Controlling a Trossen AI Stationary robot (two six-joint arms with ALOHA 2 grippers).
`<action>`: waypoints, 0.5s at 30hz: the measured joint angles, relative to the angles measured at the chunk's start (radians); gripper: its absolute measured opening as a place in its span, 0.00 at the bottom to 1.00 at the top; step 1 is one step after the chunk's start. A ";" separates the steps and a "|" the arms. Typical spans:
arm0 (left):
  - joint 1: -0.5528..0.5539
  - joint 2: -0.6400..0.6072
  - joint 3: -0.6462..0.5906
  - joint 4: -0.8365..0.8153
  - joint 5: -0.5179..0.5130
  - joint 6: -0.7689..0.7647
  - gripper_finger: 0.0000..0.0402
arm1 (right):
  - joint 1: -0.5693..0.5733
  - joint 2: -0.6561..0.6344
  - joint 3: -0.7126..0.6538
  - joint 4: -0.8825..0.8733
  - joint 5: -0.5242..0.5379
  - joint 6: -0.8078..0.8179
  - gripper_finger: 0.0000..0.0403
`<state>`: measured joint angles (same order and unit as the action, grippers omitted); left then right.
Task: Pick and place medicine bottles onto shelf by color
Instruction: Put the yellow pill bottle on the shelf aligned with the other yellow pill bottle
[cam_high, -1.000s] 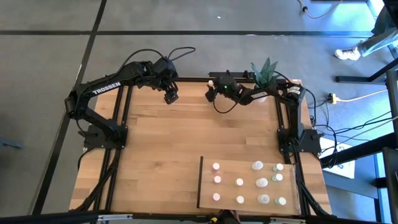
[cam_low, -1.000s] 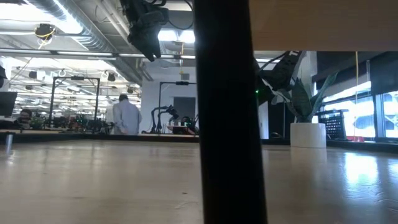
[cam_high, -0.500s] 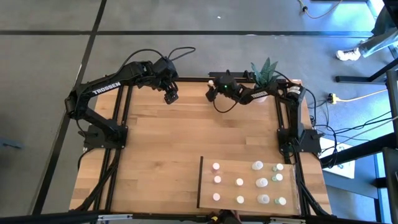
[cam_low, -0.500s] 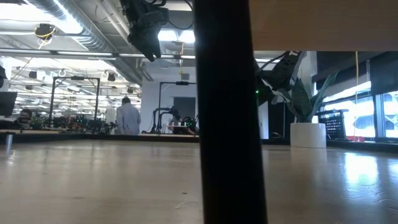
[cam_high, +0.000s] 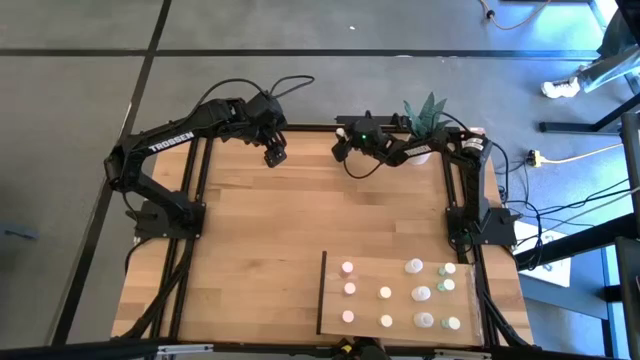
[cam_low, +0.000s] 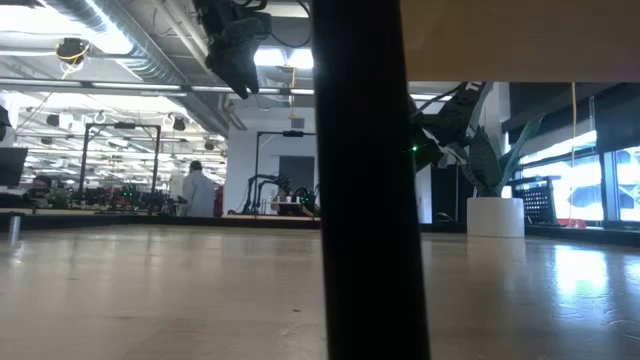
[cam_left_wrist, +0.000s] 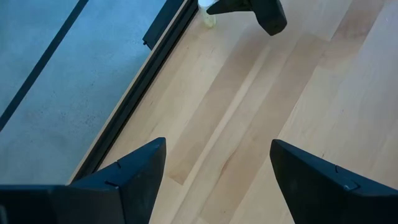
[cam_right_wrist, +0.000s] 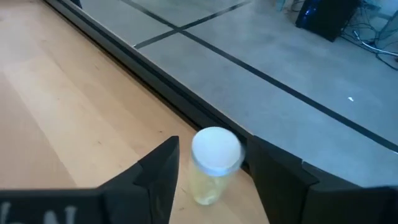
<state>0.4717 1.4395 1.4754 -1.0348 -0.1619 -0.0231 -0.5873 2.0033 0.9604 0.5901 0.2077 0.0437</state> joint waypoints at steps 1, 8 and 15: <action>0.000 0.000 0.000 0.000 0.000 0.000 0.70 | 0.000 0.000 0.000 -0.002 0.000 0.000 0.46; 0.000 0.000 0.000 0.000 0.000 0.000 0.70 | 0.000 0.000 0.000 -0.053 0.000 0.000 0.36; 0.000 0.000 0.000 0.000 0.000 0.000 0.70 | 0.000 0.000 -0.001 -0.052 -0.001 0.000 0.27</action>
<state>0.4717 1.4395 1.4754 -1.0349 -0.1621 -0.0231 -0.5873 2.0033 0.9599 0.5385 0.2067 0.0441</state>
